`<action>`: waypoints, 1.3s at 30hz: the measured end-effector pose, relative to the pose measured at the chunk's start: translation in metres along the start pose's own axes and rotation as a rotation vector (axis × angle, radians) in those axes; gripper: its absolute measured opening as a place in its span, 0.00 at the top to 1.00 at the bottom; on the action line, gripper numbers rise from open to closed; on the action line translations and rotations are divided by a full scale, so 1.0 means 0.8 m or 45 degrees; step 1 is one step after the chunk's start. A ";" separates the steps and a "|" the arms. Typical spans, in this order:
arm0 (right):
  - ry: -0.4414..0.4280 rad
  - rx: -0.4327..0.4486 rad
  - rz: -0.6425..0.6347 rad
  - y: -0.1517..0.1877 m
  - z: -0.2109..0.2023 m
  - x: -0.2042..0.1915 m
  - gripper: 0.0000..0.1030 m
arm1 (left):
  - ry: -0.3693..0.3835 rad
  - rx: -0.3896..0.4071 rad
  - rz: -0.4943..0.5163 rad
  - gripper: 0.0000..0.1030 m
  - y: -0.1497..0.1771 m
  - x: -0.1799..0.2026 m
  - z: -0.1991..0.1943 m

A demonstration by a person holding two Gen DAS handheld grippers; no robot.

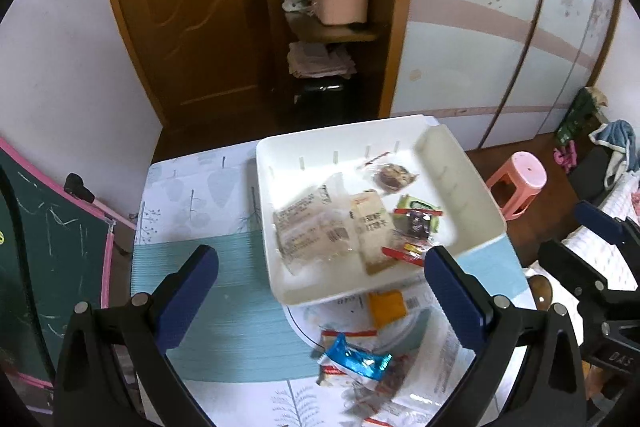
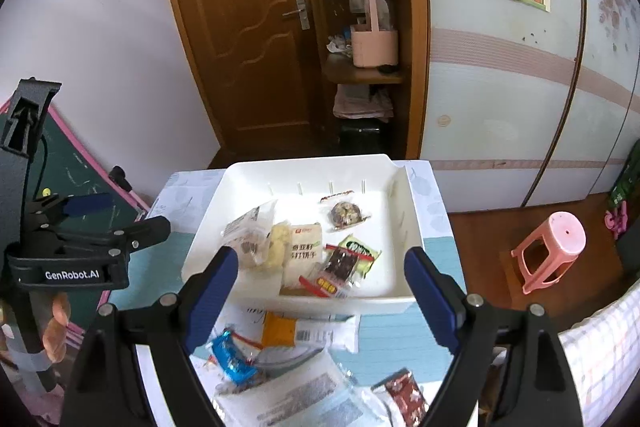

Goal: Organize snacks
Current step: 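Withdraw both tools from the tray toward the remaining snacks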

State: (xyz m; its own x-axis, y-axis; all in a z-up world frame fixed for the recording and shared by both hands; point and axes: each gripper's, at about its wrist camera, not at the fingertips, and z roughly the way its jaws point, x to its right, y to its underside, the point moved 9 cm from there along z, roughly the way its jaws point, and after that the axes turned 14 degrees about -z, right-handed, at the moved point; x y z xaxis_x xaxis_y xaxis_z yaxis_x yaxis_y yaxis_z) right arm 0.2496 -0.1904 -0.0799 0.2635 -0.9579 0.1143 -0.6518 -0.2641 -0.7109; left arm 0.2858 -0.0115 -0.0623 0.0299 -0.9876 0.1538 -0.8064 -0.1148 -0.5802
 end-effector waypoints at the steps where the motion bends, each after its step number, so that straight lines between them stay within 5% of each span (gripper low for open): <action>1: 0.003 0.009 -0.004 0.005 -0.006 0.000 0.17 | 0.016 0.005 0.005 0.01 0.005 0.002 -0.005; 10: 0.016 0.013 0.045 0.072 -0.038 0.006 0.17 | 0.141 0.057 0.038 0.01 0.064 0.021 -0.049; 23: 0.168 -0.115 0.082 0.174 -0.034 0.035 0.17 | 0.132 0.048 0.118 0.01 0.177 0.014 -0.032; 39: 0.027 -0.291 0.219 0.277 -0.014 0.011 0.17 | 0.076 -0.259 0.150 0.01 0.304 -0.010 0.040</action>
State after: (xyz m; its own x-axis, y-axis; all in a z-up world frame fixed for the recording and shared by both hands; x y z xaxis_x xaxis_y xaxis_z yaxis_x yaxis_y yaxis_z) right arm 0.0998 -0.2582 -0.2288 0.1221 -0.9923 0.0215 -0.8299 -0.1140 -0.5462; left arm 0.1085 -0.0346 -0.2301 -0.1015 -0.9842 0.1450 -0.9049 0.0308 -0.4244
